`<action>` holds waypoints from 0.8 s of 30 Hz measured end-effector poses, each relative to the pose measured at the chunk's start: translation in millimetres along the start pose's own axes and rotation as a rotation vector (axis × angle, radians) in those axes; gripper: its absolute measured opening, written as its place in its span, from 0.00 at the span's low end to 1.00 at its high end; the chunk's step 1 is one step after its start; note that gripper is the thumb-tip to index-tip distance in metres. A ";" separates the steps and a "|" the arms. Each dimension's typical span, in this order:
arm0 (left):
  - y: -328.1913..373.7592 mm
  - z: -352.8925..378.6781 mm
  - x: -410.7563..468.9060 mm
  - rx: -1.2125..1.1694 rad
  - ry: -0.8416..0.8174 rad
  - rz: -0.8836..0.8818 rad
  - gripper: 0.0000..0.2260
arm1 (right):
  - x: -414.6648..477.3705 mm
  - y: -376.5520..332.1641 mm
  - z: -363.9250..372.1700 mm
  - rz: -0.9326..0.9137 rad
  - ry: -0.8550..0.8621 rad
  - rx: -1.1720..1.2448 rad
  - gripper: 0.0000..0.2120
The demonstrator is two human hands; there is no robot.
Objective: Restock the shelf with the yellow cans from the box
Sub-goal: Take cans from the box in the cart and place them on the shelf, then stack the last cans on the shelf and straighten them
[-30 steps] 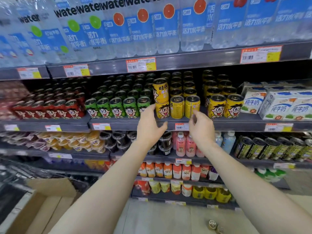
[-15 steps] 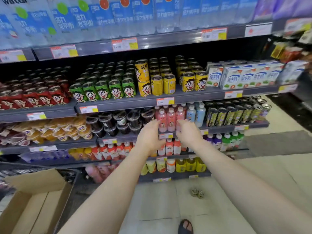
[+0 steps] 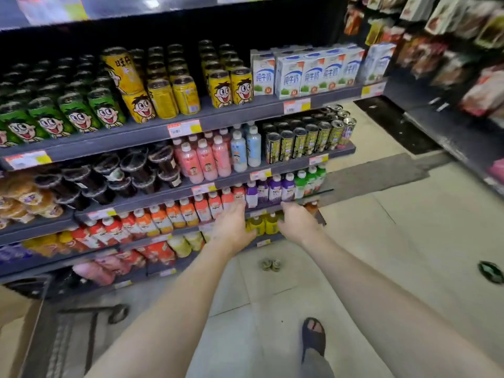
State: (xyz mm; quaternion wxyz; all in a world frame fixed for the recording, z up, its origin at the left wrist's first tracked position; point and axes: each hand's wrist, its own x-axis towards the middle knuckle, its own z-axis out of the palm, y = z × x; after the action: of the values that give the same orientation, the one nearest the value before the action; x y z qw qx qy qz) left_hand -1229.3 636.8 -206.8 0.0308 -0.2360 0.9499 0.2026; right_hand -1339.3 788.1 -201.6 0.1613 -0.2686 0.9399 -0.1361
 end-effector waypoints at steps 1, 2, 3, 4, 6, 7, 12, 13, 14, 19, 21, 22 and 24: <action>6.8 13.7 7.9 -0.002 -0.027 -0.006 0.37 | 6.3 17.5 7.5 0.027 -0.019 0.005 0.18; 11.7 29.0 15.2 -0.019 -0.054 -0.030 0.37 | 12.0 34.7 15.9 0.059 -0.058 0.003 0.17; 15.4 45.1 22.9 -0.050 -0.067 -0.054 0.36 | 18.1 51.7 23.6 0.072 -0.095 0.005 0.16; 18.3 62.4 30.7 -0.085 -0.083 -0.092 0.34 | 25.0 68.2 31.0 0.082 -0.137 -0.001 0.15; 23.1 100.1 43.6 -0.144 -0.140 -0.191 0.34 | 42.1 103.2 48.9 0.118 -0.230 -0.015 0.18; 24.3 117.4 47.7 -0.155 -0.179 -0.234 0.36 | 49.5 118.6 58.5 0.138 -0.268 -0.015 0.20; 18.7 221.9 82.0 -0.127 -0.320 -0.352 0.40 | 97.3 191.3 118.7 0.171 -0.443 0.000 0.25; 15.4 242.5 89.0 -0.113 -0.352 -0.362 0.40 | 110.0 204.0 133.2 0.174 -0.475 -0.009 0.26; 10.0 264.9 97.7 -0.100 -0.377 -0.363 0.40 | 125.2 215.6 149.1 0.173 -0.500 -0.017 0.26; -32.1 387.3 149.8 -0.114 -0.427 -0.438 0.40 | 197.2 267.1 260.1 0.196 -0.541 0.029 0.29; -57.6 445.5 178.8 -0.145 -0.420 -0.475 0.41 | 222.5 288.7 320.6 0.192 -0.575 0.040 0.31; -72.0 476.0 193.5 -0.173 -0.411 -0.502 0.41 | 234.4 299.0 351.9 0.197 -0.581 0.049 0.33; -100.7 534.9 219.6 -0.270 -0.381 -0.594 0.42 | 257.5 317.3 413.9 0.203 -0.590 0.064 0.34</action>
State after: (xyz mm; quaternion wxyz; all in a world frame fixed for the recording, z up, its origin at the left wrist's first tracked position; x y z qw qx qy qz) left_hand -1397.5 673.5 -767.9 0.2329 -0.4612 0.7820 0.3487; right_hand -1536.7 836.6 -746.6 0.4481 -0.1960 0.8698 -0.0651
